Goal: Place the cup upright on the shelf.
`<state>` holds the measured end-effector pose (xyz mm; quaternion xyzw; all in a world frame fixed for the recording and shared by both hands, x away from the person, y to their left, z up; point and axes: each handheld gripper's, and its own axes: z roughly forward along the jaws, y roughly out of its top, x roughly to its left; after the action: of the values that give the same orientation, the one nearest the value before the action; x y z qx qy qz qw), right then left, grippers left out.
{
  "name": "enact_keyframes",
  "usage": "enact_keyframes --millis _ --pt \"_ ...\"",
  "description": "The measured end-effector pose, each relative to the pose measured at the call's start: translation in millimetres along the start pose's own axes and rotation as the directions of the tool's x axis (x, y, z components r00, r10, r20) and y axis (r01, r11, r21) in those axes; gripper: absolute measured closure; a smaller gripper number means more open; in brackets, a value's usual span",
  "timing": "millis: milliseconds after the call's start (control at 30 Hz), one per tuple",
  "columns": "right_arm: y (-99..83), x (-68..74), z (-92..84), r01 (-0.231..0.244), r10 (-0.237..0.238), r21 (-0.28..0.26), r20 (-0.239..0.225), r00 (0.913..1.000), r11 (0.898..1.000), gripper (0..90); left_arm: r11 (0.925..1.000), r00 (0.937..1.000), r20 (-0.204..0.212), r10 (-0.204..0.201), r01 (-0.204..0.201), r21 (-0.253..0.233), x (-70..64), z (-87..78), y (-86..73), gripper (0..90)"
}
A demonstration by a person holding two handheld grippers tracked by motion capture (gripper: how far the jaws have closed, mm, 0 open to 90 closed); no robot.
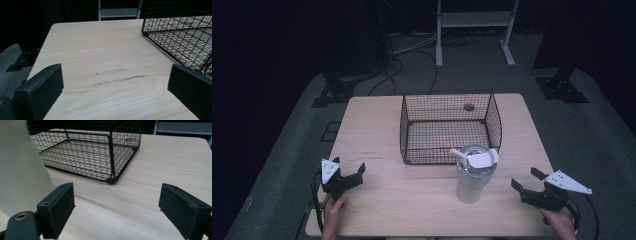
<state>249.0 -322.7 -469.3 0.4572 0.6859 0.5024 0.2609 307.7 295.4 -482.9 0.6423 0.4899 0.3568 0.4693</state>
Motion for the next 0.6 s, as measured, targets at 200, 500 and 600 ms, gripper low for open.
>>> enact_keyframes --millis 200,500,600 --pt "7.0 7.3 -4.3 0.042 -0.042 0.006 -0.060 0.9973 0.999 11.3 1.0000 1.0000 -0.001 -0.003 0.003 0.000 0.2 -0.2 0.0 0.0" --pt "16.7 21.3 -7.1 0.099 -0.097 0.005 -0.141 0.9852 0.995 8.6 1.0000 1.0000 -0.003 -0.004 0.004 0.000 0.3 -0.2 -0.1 0.0" --pt "19.7 32.3 -5.6 0.132 -0.127 0.011 -0.188 0.9738 0.991 7.5 1.0000 1.0000 -0.002 -0.005 0.005 -0.001 0.5 -0.1 -0.1 0.0"
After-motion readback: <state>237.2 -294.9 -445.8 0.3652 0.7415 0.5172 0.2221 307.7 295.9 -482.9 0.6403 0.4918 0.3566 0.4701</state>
